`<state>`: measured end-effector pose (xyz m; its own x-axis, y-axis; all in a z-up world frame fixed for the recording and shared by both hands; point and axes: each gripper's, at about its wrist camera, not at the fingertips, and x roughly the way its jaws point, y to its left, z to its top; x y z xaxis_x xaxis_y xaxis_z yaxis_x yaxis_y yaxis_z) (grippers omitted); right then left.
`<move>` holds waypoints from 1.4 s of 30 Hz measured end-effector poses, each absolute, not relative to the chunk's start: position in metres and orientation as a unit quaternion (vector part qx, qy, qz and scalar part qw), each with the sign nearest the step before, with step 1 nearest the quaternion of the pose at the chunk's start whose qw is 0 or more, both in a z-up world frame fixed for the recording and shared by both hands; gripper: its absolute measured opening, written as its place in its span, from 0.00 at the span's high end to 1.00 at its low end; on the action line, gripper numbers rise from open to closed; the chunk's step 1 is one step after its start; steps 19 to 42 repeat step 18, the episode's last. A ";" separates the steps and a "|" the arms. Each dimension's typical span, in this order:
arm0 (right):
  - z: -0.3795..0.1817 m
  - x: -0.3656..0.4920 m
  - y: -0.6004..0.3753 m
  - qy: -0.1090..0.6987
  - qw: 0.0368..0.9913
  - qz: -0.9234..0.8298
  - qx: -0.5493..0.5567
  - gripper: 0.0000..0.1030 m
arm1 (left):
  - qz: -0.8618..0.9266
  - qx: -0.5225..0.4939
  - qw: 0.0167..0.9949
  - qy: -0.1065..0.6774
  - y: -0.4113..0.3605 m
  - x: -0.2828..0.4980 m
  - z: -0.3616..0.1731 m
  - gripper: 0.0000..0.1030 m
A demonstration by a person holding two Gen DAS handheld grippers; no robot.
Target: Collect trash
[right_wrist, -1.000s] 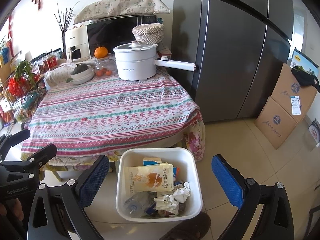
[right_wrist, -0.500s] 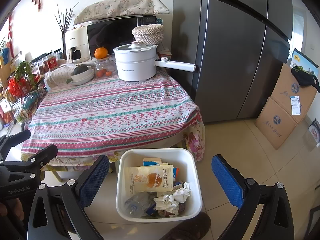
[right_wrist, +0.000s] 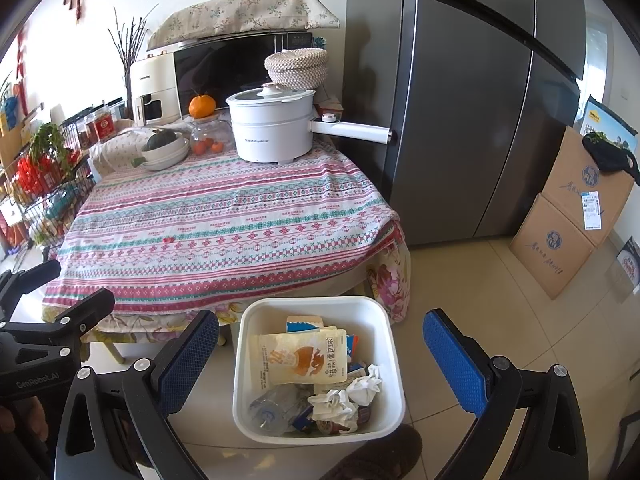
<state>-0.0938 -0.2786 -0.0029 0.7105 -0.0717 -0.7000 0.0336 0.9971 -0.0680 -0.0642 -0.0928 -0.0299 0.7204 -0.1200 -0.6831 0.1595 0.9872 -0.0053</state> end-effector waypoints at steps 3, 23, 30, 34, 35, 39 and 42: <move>-0.002 -0.094 -0.279 0.380 0.924 -0.027 -0.025 0.00 | -0.075 0.026 0.927 0.367 -0.092 -0.065 -0.030 0.01; -0.002 -0.093 -0.279 0.380 0.924 -0.026 -0.024 0.00 | -0.079 0.016 0.922 0.379 -0.090 -0.062 -0.031 0.01; -0.002 -0.093 -0.279 0.380 0.924 -0.026 -0.024 0.00 | -0.079 0.016 0.922 0.379 -0.090 -0.062 -0.031 0.01; -0.002 -0.093 -0.279 0.380 0.924 -0.026 -0.024 0.00 | -0.079 0.016 0.922 0.379 -0.090 -0.062 -0.031 0.01; -0.002 -0.093 -0.279 0.380 0.924 -0.026 -0.024 0.00 | -0.079 0.016 0.922 0.379 -0.090 -0.062 -0.031 0.01; -0.002 -0.093 -0.279 0.380 0.924 -0.026 -0.024 0.00 | -0.079 0.016 0.922 0.379 -0.090 -0.062 -0.031 0.01; -0.002 -0.093 -0.279 0.380 0.924 -0.026 -0.024 0.00 | -0.079 0.016 0.922 0.379 -0.090 -0.062 -0.031 0.01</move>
